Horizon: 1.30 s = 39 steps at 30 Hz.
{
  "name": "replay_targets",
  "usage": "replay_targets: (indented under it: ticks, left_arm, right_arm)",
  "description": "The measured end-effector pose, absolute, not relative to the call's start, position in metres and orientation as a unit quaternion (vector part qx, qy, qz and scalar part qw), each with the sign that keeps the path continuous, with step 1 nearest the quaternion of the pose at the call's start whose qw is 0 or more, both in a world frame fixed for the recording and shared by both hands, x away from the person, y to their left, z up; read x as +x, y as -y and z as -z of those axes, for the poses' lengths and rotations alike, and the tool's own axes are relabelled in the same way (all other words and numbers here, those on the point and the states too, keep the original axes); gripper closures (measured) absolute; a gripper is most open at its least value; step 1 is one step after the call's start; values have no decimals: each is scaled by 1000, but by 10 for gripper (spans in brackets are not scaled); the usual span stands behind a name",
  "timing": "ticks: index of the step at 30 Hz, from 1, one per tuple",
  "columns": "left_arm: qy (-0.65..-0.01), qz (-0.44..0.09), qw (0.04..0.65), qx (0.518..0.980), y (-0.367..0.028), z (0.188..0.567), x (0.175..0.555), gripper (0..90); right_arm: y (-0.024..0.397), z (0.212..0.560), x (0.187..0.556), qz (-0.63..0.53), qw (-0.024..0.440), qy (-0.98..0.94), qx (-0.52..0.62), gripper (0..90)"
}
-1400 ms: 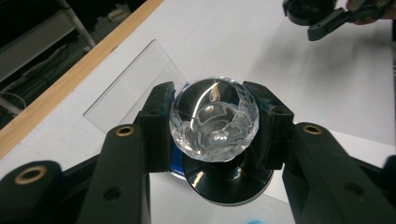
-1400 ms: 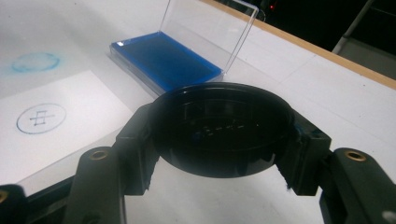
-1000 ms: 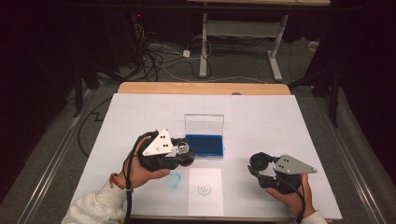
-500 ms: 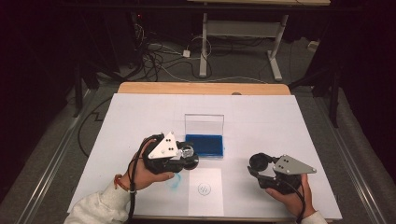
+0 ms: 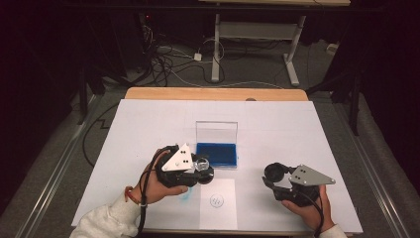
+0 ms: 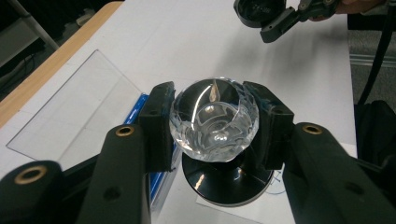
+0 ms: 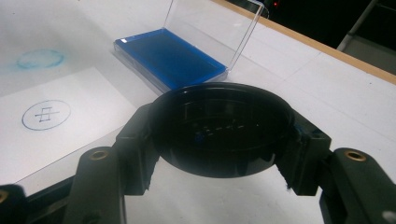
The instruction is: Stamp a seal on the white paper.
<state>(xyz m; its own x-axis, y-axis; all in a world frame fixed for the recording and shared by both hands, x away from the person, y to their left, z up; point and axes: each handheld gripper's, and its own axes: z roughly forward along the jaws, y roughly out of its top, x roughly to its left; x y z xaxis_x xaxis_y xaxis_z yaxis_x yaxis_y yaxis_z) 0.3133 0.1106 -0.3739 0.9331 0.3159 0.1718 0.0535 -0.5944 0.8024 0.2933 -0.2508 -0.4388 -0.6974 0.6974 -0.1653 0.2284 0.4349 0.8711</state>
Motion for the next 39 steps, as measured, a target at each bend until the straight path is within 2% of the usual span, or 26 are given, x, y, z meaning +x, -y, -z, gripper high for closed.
replay_targets:
  ticks: [20, 39]
  left_arm:
    - [-84, -136, 423, 892, -96, 383, 308, 550]
    - [-53, -108, 375, 919, -66, 418, 303, 550]
  right_arm:
    - [250, 440, 293, -442, 263, -809, 283, 387]
    - [250, 440, 294, -437, 260, -813, 284, 387]
